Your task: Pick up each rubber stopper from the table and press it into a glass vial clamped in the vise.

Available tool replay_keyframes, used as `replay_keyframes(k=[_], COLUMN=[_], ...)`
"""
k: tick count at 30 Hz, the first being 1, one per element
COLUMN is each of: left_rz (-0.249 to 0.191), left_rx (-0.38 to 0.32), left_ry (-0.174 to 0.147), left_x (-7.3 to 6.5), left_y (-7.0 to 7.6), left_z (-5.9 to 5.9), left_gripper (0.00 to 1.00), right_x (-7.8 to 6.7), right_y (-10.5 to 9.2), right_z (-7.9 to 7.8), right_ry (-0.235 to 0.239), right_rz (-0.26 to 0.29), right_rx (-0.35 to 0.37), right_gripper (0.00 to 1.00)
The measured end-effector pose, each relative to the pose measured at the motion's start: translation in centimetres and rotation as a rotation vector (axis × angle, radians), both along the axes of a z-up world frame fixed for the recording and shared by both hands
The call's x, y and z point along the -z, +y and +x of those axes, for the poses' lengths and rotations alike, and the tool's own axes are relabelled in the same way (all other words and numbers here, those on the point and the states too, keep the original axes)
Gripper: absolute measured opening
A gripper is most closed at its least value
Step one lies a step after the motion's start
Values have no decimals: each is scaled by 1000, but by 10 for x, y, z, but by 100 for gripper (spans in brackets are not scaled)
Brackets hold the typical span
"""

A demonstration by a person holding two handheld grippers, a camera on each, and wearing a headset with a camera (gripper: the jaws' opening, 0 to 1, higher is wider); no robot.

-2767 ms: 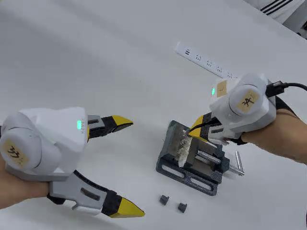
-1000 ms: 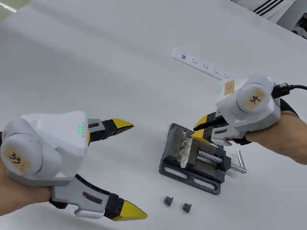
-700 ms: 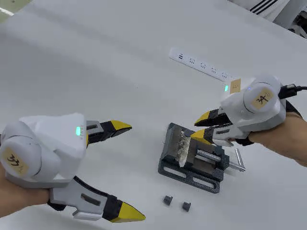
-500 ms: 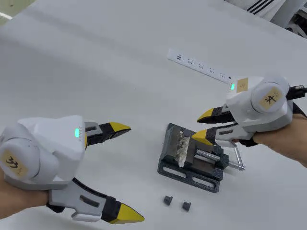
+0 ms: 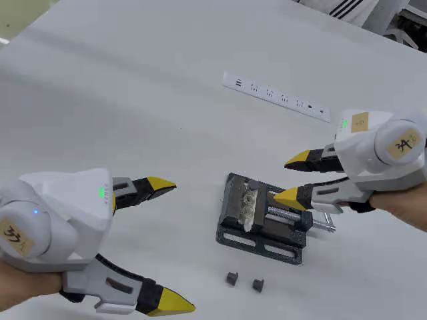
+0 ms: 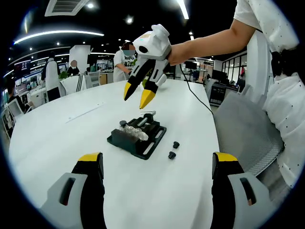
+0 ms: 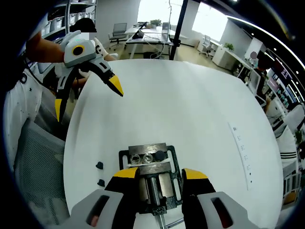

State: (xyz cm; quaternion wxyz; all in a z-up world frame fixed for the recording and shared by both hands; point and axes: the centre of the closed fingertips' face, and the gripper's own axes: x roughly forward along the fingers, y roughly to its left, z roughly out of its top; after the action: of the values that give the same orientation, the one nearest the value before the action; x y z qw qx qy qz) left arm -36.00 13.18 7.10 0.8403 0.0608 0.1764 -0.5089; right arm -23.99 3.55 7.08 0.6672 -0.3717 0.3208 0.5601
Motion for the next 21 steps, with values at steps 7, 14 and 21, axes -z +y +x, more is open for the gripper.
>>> replay_keyframes(k=[7, 14, 21], left_rz=[24, 50, 78], left_rx=[4, 26, 57], left_ry=[-2, -3, -5], left_x=[-1, -1, 1], left_y=[1, -3, -8], left_z=[0, 1, 0], left_gripper=[91, 88, 85], right_x=[-2, -6, -12], right_y=[-15, -29, -41], right_z=[-10, -19, -32], right_ry=[-2, -3, -6], right_rz=[43, 88, 128], right_rx=[39, 80, 114], right_gripper=[38, 42, 47])
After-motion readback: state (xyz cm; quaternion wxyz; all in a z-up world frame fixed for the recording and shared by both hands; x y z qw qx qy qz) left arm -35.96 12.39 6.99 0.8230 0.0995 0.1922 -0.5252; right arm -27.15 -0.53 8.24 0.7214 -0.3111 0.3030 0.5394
